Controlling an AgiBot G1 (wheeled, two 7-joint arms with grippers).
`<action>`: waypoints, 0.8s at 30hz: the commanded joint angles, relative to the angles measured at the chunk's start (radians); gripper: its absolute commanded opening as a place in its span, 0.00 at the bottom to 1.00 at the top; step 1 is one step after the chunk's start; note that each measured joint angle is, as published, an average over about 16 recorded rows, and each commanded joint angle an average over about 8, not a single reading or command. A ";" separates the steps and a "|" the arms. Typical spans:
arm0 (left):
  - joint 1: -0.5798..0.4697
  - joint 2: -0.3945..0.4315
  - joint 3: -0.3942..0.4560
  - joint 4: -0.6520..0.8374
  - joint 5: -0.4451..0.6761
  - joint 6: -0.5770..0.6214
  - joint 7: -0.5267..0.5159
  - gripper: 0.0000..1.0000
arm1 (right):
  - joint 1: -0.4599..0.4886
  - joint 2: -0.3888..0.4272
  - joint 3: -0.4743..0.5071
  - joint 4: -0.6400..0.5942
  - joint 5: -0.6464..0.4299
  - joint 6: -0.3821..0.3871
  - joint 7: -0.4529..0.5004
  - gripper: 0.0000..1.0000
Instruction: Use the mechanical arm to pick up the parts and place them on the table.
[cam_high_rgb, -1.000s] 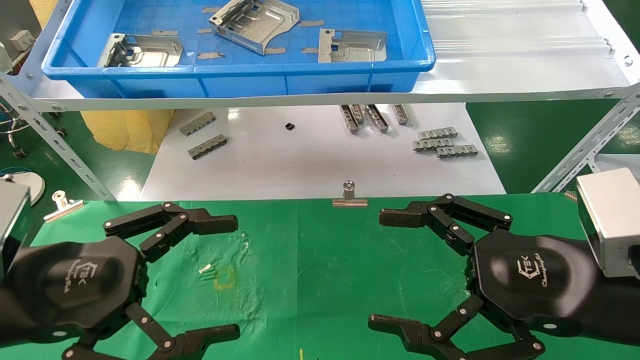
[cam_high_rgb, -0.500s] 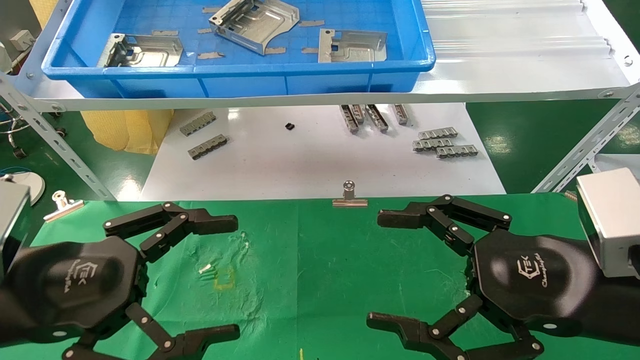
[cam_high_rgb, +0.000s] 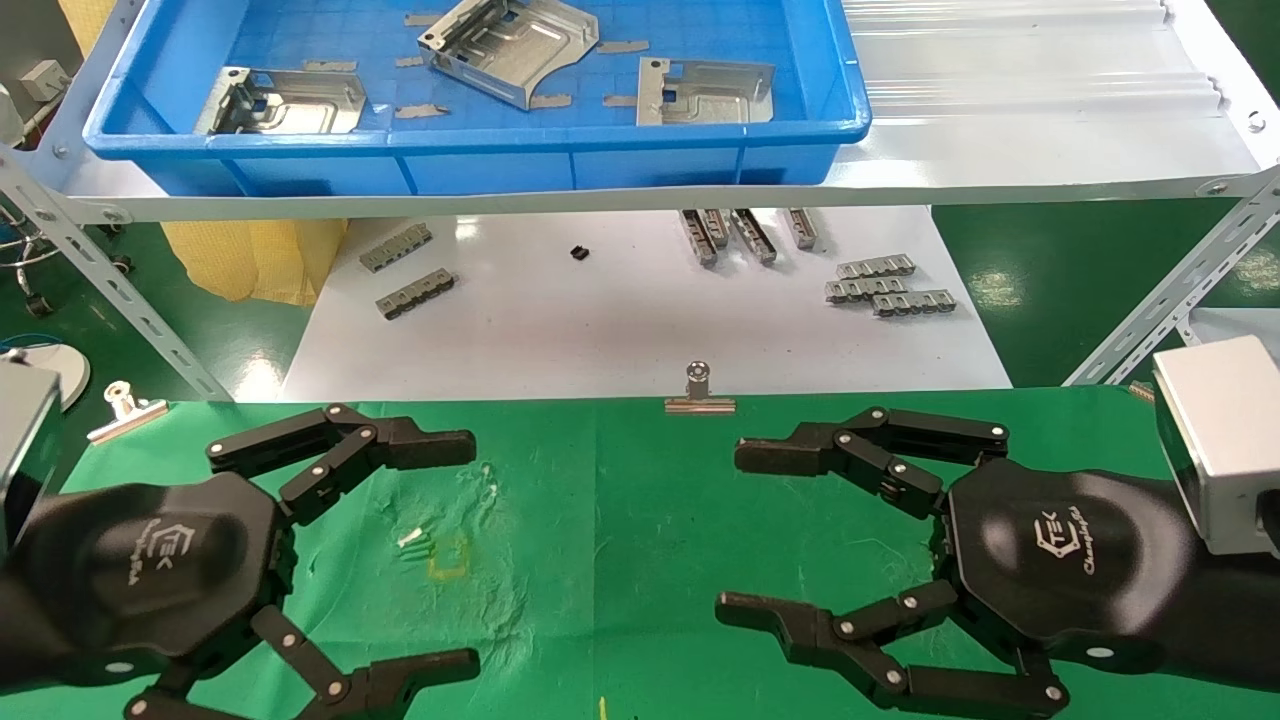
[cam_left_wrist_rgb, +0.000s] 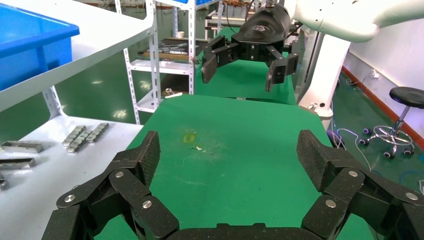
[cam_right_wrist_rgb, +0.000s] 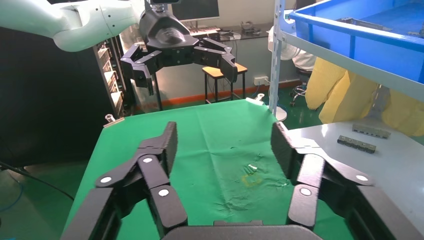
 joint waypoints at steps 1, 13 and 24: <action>0.000 0.000 0.000 0.000 0.000 0.000 0.000 1.00 | 0.000 0.000 0.000 0.000 0.000 0.000 0.000 0.00; 0.000 0.000 0.000 0.000 0.000 0.000 0.000 1.00 | 0.000 0.000 0.000 0.000 0.000 0.000 0.000 0.00; 0.000 0.000 0.000 0.000 0.000 0.000 0.000 1.00 | 0.000 0.000 0.000 0.000 0.000 0.000 0.000 0.00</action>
